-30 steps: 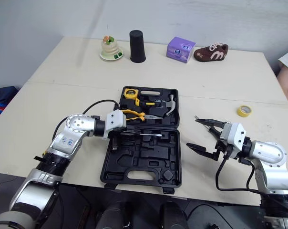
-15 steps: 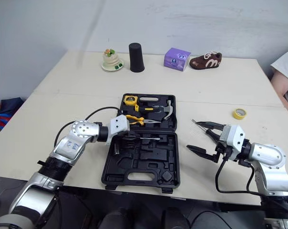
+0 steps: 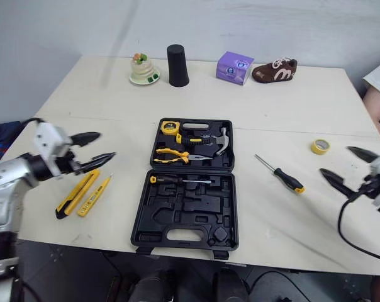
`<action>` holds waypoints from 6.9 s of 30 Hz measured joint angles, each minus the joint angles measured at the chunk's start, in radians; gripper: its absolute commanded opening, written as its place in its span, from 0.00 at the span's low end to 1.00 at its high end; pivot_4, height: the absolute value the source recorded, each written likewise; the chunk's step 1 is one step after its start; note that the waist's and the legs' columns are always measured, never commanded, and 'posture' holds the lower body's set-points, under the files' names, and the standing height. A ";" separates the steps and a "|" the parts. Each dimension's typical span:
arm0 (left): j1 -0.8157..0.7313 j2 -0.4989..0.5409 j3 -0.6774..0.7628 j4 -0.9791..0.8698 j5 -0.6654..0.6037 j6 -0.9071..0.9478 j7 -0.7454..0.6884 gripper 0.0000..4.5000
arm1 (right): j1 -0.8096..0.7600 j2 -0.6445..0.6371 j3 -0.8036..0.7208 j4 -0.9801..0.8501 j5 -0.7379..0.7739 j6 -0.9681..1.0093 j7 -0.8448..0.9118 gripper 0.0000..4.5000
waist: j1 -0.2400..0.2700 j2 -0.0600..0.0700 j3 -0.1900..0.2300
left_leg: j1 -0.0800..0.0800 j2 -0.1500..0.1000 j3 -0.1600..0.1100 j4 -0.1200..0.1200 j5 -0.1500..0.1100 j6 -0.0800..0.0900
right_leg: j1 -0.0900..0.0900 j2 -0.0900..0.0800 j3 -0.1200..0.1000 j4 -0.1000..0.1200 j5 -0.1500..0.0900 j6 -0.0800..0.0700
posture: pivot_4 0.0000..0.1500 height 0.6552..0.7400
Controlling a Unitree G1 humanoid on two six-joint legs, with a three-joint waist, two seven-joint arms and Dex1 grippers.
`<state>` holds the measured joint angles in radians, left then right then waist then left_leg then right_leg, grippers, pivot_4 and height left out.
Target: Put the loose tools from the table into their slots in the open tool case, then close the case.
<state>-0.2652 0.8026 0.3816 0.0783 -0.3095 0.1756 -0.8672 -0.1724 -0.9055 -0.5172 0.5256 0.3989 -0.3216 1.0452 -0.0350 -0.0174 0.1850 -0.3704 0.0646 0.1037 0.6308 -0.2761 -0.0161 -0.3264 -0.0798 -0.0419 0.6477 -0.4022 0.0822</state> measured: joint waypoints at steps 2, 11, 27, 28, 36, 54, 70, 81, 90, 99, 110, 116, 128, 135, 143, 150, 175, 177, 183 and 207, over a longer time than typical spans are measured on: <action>0.048 0.029 0.077 0.060 0.007 -0.014 0.033 0.99 | 0.005 -0.007 -0.023 0.047 -0.015 -0.027 -0.034 1.00 | -0.001 -0.003 0.002 | 0.000 0.000 0.000 -0.001 0.000 -0.001 | 0.000 0.000 0.000 0.000 0.000 0.000 | 1.00 1.00; 0.279 0.100 0.377 0.379 0.099 -0.173 0.268 0.99 | 0.069 0.010 -0.175 0.300 -0.061 -0.184 -0.350 1.00 | -0.001 -0.006 0.004 | -0.002 0.001 0.005 -0.005 -0.004 -0.004 | -0.006 -0.001 0.004 -0.002 -0.001 -0.001 | 1.00 1.00; 0.312 0.058 0.349 0.157 -0.121 -0.084 0.157 0.99 | 0.115 0.103 -0.110 0.134 0.039 -0.025 -0.348 1.00 | -0.028 -0.008 0.004 | 0.001 0.002 0.016 -0.005 0.000 -0.006 | -0.015 0.000 0.016 0.010 0.000 -0.001 | 1.00 1.00; 0.320 0.058 0.307 0.067 -0.171 -0.037 0.099 0.99 | 0.119 0.103 -0.073 0.033 0.074 0.051 -0.295 1.00 | -0.030 -0.008 0.004 | 0.001 0.002 0.016 -0.005 0.000 -0.006 | -0.015 0.000 0.017 0.011 0.000 -0.001 | 1.00 1.00; 0.306 0.126 0.167 -0.275 -0.391 0.232 -0.106 0.99 | 0.140 -0.074 0.163 -0.440 0.162 0.623 -0.156 1.00 | -0.022 -0.008 0.005 | -0.003 0.002 0.017 -0.002 -0.001 -0.006 | -0.018 0.001 0.020 0.009 0.000 0.000 | 1.00 1.00; 0.216 0.085 -0.028 -0.678 -0.558 0.434 -0.035 1.00 | -0.173 -0.042 0.482 -0.282 -0.061 0.773 -0.069 0.83 | -0.019 -0.008 0.006 | -0.005 0.002 0.020 0.000 -0.001 -0.006 | -0.018 0.003 0.023 0.004 0.001 0.001 | 1.00 1.00; 0.224 0.147 -0.001 -0.575 -0.432 0.265 -0.208 1.00 | -0.406 -0.026 0.539 -0.509 -0.061 0.658 0.168 0.22 | -0.034 -0.004 0.010 | -0.003 0.004 0.025 0.000 0.000 -0.007 | -0.022 0.006 0.029 0.008 0.001 0.001 | 1.00 1.00; 0.382 0.094 0.019 -0.537 -0.307 0.142 -0.212 1.00 | -0.653 0.121 0.940 -0.773 -0.057 0.975 0.302 0.22 | -0.022 -0.005 0.009 | -0.035 0.006 0.020 0.018 -0.004 -0.004 | -0.050 0.004 0.026 0.019 0.000 0.000 | 1.00 1.00; 0.534 0.073 0.124 -0.618 -0.307 0.150 -0.189 1.00 | -0.655 0.132 1.026 -0.751 -0.200 0.941 0.286 0.22 | -0.021 -0.006 0.009 | -0.034 0.003 0.019 0.020 -0.002 -0.001 | -0.048 0.001 0.025 0.024 0.001 0.001 | 1.00 1.00; 0.561 0.061 0.132 -0.628 -0.307 0.151 -0.167 1.00 | -0.672 0.161 1.026 -0.697 -0.269 0.984 0.232 0.22 | -0.026 -0.006 0.009 | -0.034 0.003 0.019 0.019 -0.001 -0.002 | -0.048 0.001 0.025 0.024 0.001 0.001 | 1.00 1.00; 0.557 0.058 0.131 -0.620 -0.305 0.150 -0.154 1.00 | -0.672 0.161 1.045 -0.690 -0.330 1.020 0.229 0.22 | -0.026 -0.006 0.009 | -0.034 0.003 0.019 0.020 -0.001 -0.002 | -0.048 0.001 0.025 0.025 0.001 0.001 | 1.00 1.00; 0.552 0.058 0.128 -0.613 -0.297 0.148 -0.156 1.00 | -0.657 0.165 1.041 -0.707 -0.330 1.038 0.223 0.22 | -0.027 -0.008 0.008 | -0.033 0.003 0.019 0.019 -0.001 -0.002 | -0.048 0.001 0.025 0.025 0.001 0.001 | 1.00 1.00; 0.597 0.039 0.133 -0.612 -0.291 0.143 -0.171 1.00 | -0.646 0.150 1.013 -0.686 -0.295 1.007 0.266 0.80 | -0.024 -0.009 0.007 | -0.033 0.003 0.019 0.019 -0.001 -0.002 | -0.048 0.001 0.025 0.025 0.001 0.001 | 1.00 1.00; 0.589 0.029 0.135 -0.609 -0.280 0.129 -0.168 1.00 | -0.642 0.151 0.889 -0.602 -0.167 0.989 0.370 0.80 | -0.025 -0.009 0.007 | -0.033 0.003 0.019 0.019 -0.001 -0.002 | -0.047 0.002 0.025 0.025 0.001 0.001 | 1.00 1.00; 0.510 0.026 0.088 -0.573 -0.271 0.122 -0.151 1.00 | -0.444 0.436 0.747 -0.345 -0.056 0.587 0.347 0.01 | -0.028 -0.010 0.007 | -0.033 0.002 0.020 0.021 -0.001 -0.001 | -0.047 0.002 0.025 0.027 0.001 0.001 | 1.00 1.00; 0.513 0.026 0.080 -0.570 -0.262 0.121 -0.146 1.00 | -0.461 0.475 0.760 -0.262 -0.123 0.462 0.309 0.01 | -0.026 -0.010 0.007 | -0.032 0.003 0.019 0.021 0.000 -0.002 | -0.047 0.002 0.025 0.028 0.001 0.001 | 1.00 1.00; 0.534 -0.004 0.058 -0.574 -0.238 0.119 -0.116 1.00 | -0.493 0.443 0.847 -0.181 -0.263 0.334 0.285 0.01 | -0.023 -0.015 -0.006 | 0.002 0.004 0.017 0.013 -0.011 0.001 | -0.009 0.002 0.022 0.013 0.001 0.000 | 1.00 1.00; 0.534 -0.006 0.059 -0.574 -0.235 0.110 -0.115 1.00 | -0.483 0.452 0.822 -0.198 -0.237 0.377 0.281 0.01 | -0.023 -0.015 -0.006 | 0.001 0.004 0.017 0.013 -0.011 0.001 | -0.010 0.002 0.022 0.012 0.000 0.000 | 1.00 1.00; 0.548 -0.037 0.083 -0.561 -0.235 0.097 -0.096 1.00 | -0.396 0.425 0.694 -0.286 -0.071 0.495 0.304 0.01 | -0.020 -0.007 0.000 | -0.005 0.003 0.017 0.013 -0.011 0.002 | -0.015 0.001 0.022 0.011 0.000 0.000 | 1.00 1.00; 0.478 -0.095 0.597 0.139 -0.025 -0.045 0.512 1.00 | -0.165 -0.070 0.054 0.501 -0.144 -0.073 -0.196 0.99 | -0.045 -0.010 0.003 | -0.002 0.004 0.023 0.010 -0.013 0.000 | -0.014 0.001 0.026 0.006 0.001 0.001 | 1.00 1.00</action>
<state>0.2129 0.7072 0.9790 0.2168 -0.3346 0.1305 -0.3550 -0.3375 -0.9750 -0.4628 1.0264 0.2548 -0.3943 0.8489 -0.0795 -0.0270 0.1880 -0.3728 0.0690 0.1271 0.6408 -0.2889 -0.0160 -0.3405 -0.0784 -0.0159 0.6532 -0.4014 0.0829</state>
